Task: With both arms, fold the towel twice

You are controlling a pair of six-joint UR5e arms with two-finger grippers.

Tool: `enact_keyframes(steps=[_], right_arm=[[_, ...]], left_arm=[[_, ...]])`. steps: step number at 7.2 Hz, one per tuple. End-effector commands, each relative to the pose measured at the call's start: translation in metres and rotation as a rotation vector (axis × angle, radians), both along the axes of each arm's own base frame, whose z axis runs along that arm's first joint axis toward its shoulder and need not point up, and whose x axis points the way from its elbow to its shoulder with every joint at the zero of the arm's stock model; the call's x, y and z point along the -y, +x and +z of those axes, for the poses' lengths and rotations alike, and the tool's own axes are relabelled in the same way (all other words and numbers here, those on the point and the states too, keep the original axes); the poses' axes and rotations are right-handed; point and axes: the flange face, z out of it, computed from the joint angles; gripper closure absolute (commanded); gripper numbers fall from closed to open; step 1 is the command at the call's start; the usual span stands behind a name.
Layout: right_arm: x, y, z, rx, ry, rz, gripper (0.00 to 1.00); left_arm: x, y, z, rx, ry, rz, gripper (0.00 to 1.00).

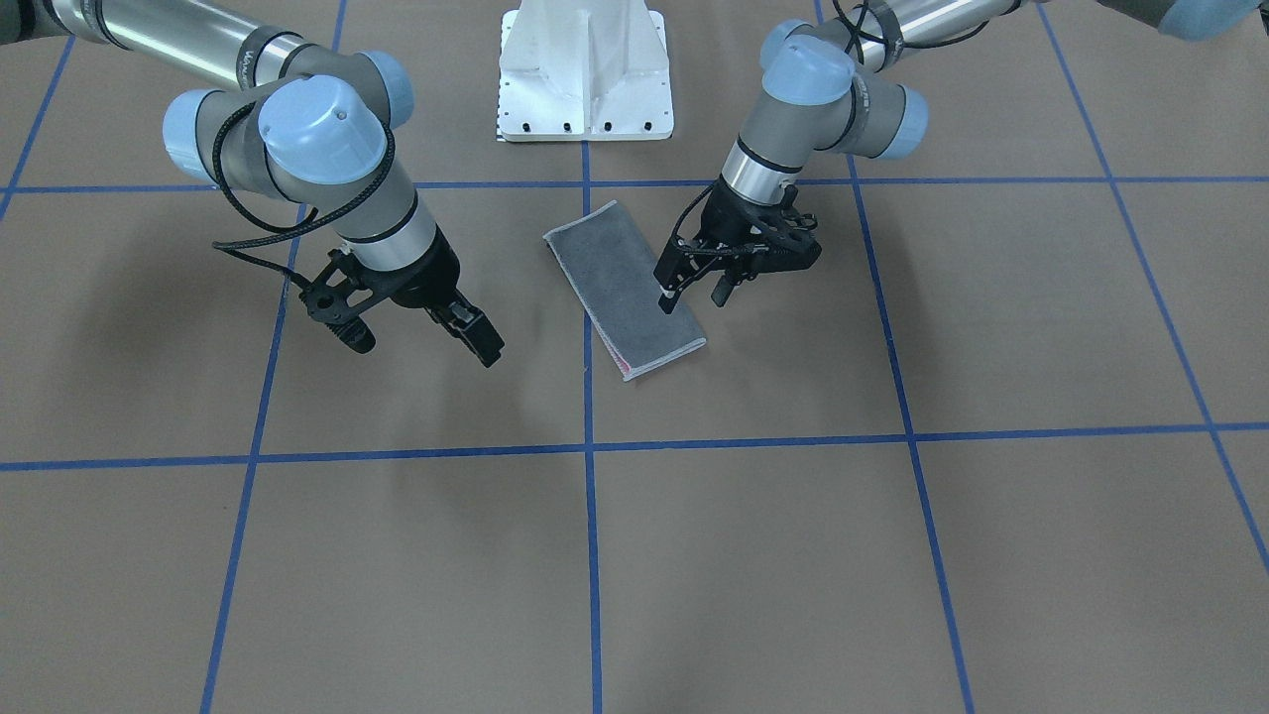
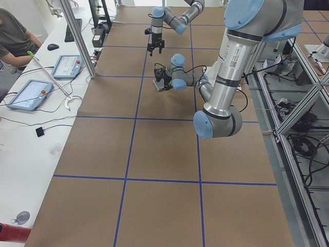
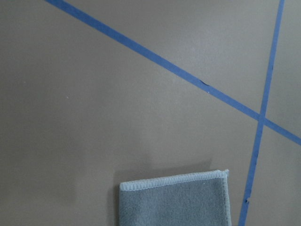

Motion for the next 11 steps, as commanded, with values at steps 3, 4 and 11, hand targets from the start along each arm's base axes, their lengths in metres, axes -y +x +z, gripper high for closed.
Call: enact_keyframes(steps=[3, 4, 11], right_arm=[[0.0, 0.001, 0.009, -0.008, 0.0, 0.001, 0.0], [-0.001, 0.0, 0.009, -0.008, -0.003, -0.001, 0.0], [-0.002, 0.002, 0.008, -0.005, -0.005, 0.006, 0.0]], left_arm=[[0.007, 0.014, 0.028, -0.042, 0.025, -0.067, 0.1], [0.007, 0.014, 0.027, -0.044, 0.024, -0.067, 0.14], [0.013, 0.022, 0.024, -0.041, 0.024, -0.068, 0.4]])
